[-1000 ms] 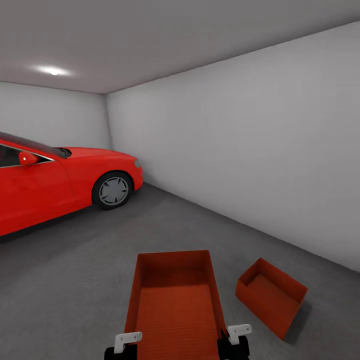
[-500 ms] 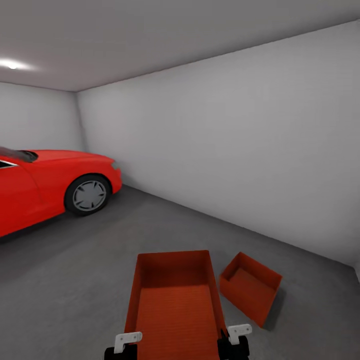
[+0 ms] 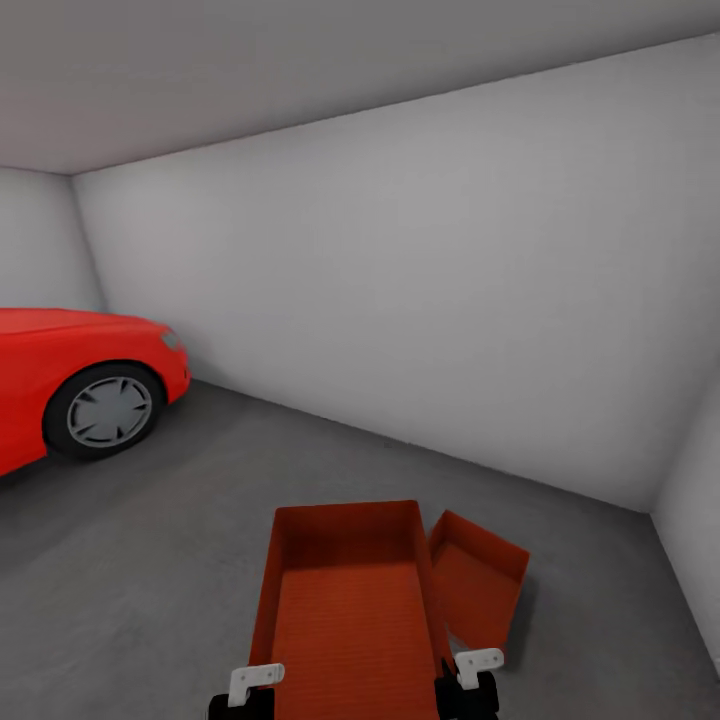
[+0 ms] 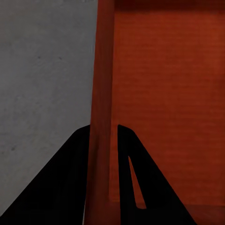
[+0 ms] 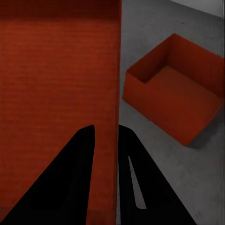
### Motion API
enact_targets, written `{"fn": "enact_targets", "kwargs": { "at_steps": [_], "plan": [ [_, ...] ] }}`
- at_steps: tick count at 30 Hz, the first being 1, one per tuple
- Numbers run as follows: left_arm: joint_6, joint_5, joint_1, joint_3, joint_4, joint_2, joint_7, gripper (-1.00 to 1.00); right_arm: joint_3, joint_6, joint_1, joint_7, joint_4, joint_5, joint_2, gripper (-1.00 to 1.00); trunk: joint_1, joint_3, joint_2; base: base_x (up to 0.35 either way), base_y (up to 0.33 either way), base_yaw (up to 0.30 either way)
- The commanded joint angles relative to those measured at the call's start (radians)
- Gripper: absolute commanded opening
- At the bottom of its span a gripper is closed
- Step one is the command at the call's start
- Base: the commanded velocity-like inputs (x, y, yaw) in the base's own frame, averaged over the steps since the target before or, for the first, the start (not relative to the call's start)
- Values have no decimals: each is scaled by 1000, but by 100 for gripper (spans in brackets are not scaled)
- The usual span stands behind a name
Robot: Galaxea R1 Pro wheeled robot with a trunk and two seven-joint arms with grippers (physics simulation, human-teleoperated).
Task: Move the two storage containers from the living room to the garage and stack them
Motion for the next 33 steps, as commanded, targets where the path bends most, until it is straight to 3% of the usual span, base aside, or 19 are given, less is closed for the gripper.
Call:
{"fn": "enact_targets", "kwargs": {
  "at_steps": [1, 7, 18, 33],
  "plan": [
    [-7, 19, 0, -17, 1, 9, 14, -100, 4, -1, -2, -12, 1, 8, 0, -100, 1, -1, -1, 340, 60, -275],
    [-7, 21, 0, -16, 1, 10, 14, -100, 4, -1, -2, -12, 1, 8, 0, -100, 1, -1, -1, 257, 42, -275],
    [-8, 21, 0, -16, 1, 12, 15, -100, 4, -1, -2, -12, 1, 8, 0, -100, 1, -1, -1, 24, 8, -275],
    [-8, 20, 0, -17, 1, 10, 14, -100, 4, -1, -2, -12, 1, 8, 0, -100, 1, -1, -1, 166, 185, -263]
  ]
}}
